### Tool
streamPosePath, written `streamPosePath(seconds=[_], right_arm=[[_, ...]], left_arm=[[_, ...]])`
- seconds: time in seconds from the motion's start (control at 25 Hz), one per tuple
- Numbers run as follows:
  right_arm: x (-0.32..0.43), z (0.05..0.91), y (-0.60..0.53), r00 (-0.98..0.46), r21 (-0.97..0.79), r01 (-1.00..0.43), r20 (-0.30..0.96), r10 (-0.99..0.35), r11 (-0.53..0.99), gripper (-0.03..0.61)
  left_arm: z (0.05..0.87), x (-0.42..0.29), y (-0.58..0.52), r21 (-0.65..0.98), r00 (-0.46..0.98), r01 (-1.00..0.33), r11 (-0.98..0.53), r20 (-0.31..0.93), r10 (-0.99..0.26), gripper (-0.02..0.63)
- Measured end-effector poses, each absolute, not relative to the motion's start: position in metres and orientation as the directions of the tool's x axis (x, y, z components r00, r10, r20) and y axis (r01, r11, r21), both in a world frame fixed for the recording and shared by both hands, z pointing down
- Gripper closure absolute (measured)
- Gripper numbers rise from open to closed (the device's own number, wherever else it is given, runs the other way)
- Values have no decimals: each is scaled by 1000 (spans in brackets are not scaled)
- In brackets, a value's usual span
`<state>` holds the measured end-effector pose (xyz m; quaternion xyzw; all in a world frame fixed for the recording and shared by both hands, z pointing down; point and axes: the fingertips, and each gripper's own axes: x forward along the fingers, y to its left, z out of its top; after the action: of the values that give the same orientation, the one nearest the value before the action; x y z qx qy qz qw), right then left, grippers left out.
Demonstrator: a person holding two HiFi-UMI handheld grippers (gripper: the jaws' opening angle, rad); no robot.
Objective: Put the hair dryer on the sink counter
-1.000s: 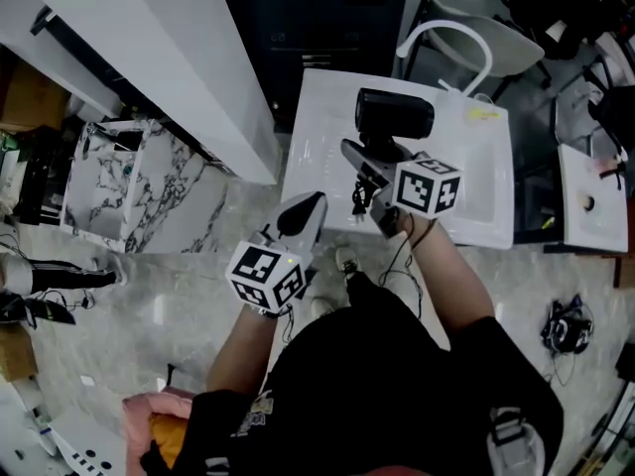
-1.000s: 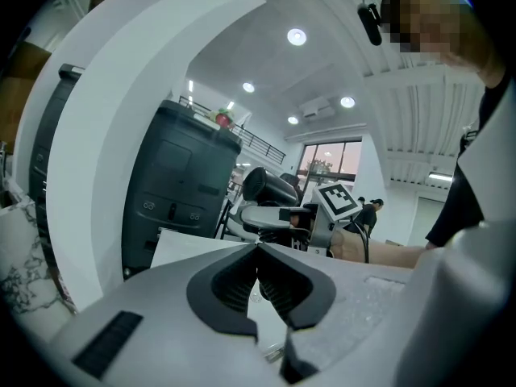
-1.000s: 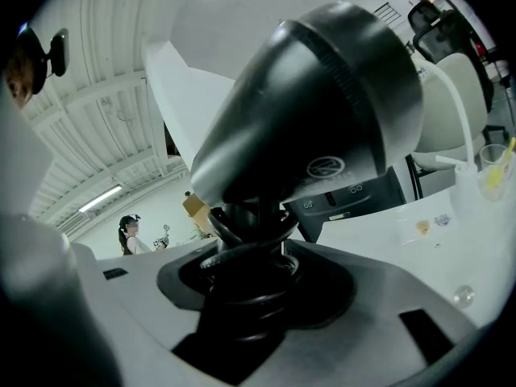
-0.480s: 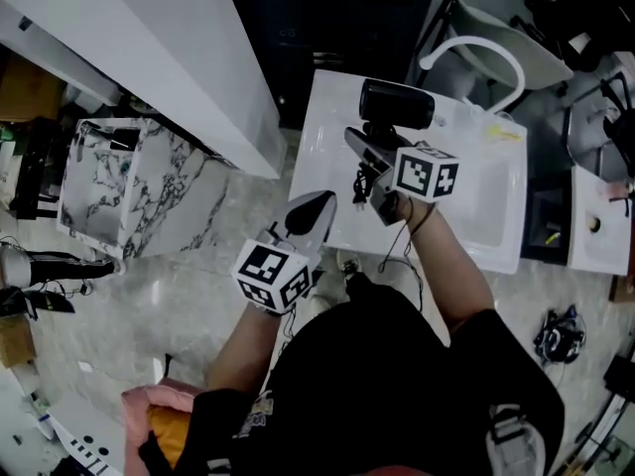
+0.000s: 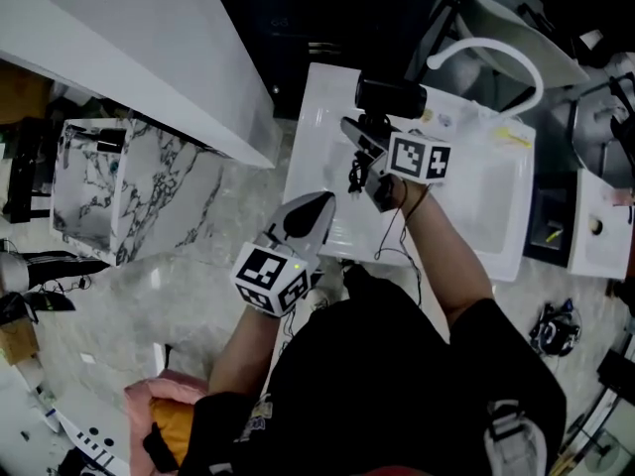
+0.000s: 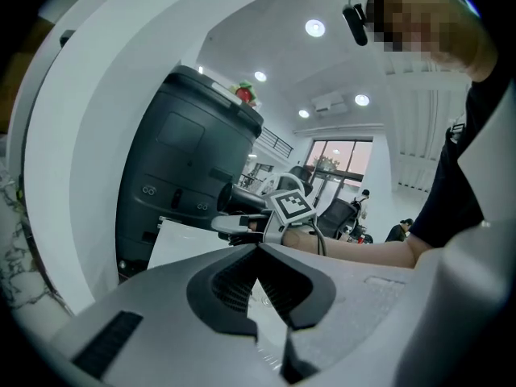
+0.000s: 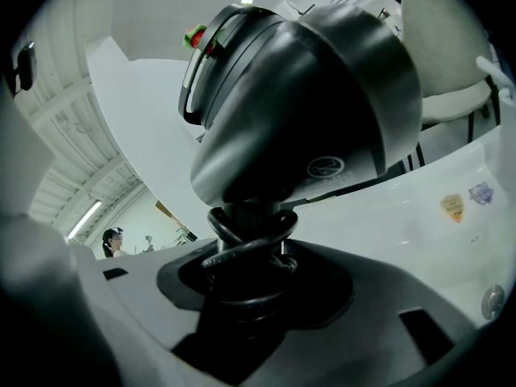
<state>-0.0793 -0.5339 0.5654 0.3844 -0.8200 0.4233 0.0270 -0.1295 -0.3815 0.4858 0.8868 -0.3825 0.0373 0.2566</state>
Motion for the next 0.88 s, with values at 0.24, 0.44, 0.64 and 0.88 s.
streamPosePath(seconds=[0.24, 0.44, 0.64, 0.88], right_arm=[[-81, 604, -556, -704, -696, -653, 413, -578, 299, 360], [-82, 634, -570, -706, -716, -650, 444, -552, 256, 360], [-82, 669, -579, -708, -746, -639, 473, -524, 189, 360], [-82, 702, -583, -713, -764, -630, 501, -491, 136, 360]], left_arm=[[499, -128, -393, 441, 701, -701, -560, 284, -654, 611], [508, -127, -396, 453, 690, -711, -537, 304, -657, 611], [519, -127, -395, 461, 682, -719, -520, 326, -654, 611], [527, -127, -393, 458, 672, -730, -507, 349, -653, 611]])
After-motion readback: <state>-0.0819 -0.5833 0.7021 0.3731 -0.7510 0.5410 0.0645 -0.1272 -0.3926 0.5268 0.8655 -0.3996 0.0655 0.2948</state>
